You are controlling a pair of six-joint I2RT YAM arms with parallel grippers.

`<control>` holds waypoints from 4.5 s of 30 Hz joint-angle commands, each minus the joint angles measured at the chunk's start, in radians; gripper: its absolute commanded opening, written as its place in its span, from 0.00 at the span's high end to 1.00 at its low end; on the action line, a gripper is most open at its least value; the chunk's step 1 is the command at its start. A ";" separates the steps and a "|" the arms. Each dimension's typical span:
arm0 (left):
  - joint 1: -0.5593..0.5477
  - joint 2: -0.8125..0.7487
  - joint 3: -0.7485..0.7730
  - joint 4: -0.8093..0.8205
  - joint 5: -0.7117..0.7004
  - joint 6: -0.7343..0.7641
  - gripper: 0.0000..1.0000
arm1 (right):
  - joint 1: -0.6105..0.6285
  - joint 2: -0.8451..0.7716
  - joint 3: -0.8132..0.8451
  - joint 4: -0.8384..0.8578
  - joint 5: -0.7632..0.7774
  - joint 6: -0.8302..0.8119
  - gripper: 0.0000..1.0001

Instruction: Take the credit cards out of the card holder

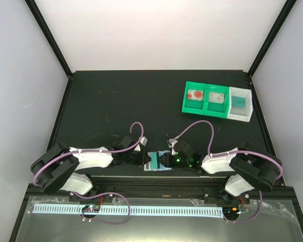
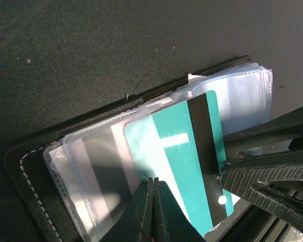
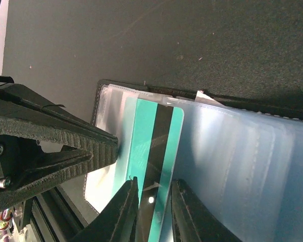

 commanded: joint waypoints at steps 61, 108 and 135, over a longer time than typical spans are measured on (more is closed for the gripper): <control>-0.417 -0.431 0.010 0.036 -0.576 0.760 0.46 | -0.006 -0.421 0.289 -0.679 0.076 0.574 0.99; -0.446 -0.371 0.019 0.004 -0.680 0.642 0.98 | -0.006 -0.528 0.172 -0.607 0.135 0.381 0.62; -0.203 -0.818 -0.114 0.157 -0.266 -0.022 0.98 | -0.006 -0.678 -0.075 0.028 -0.070 0.172 0.57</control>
